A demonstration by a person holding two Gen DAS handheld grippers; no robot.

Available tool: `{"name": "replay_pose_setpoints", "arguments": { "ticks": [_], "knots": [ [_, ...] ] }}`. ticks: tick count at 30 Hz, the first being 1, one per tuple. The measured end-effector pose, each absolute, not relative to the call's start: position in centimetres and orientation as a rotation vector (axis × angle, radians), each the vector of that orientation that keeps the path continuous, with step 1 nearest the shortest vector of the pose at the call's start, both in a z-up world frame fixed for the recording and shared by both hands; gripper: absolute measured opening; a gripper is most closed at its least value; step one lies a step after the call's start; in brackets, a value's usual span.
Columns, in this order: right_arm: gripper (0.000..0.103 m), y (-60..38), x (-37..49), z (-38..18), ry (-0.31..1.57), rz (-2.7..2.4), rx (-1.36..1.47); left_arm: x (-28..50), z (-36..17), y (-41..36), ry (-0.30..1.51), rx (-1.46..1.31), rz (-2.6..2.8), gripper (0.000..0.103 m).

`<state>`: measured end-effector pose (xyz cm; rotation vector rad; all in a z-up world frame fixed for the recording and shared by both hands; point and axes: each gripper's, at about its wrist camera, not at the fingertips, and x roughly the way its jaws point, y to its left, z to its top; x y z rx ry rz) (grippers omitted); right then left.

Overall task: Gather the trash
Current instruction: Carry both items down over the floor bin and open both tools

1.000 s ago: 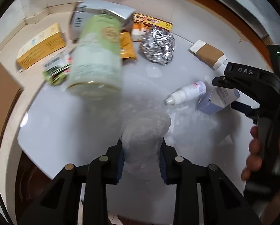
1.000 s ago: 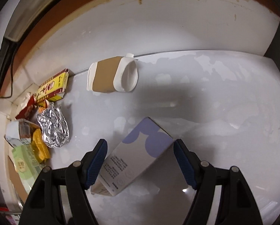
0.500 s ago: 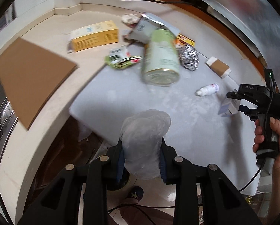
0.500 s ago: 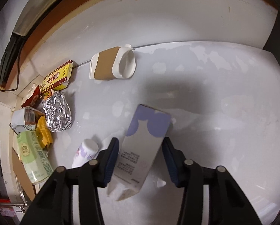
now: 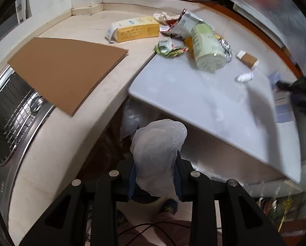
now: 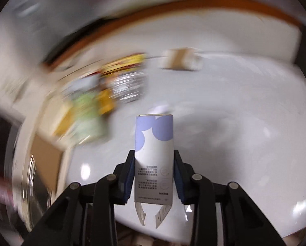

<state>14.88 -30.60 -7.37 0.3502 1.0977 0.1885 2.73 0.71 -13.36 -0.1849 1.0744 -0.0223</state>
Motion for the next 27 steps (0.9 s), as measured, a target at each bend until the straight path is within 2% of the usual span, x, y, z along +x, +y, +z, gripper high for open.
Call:
{"name": "replay_pose_setpoints", "arguments": {
  "ticks": [5,9,16,27],
  "knots": [
    [0.034,-22.6,8.4,-5.4,1.052,0.450,0.153,0.5,-15.2,2.0,1.075,-0.145,-0.016,0.028],
    [0.034,-17.4,4.1,-7.8,1.068,0.585,0.026,-1.2,-17.9,2.4,1.106,-0.156,-0.023,0.028],
    [0.035,-12.9,0.7,-19.8,1.211,0.663,-0.092,-3.4,-25.0,2.3,1.172,-0.204,0.005,0.029],
    [0.036,-10.8,3.6,-40.5,1.342,0.591,-0.082,-1.9,-40.9,0.6,1.279,-0.205,0.063,0.030]
  ]
}}
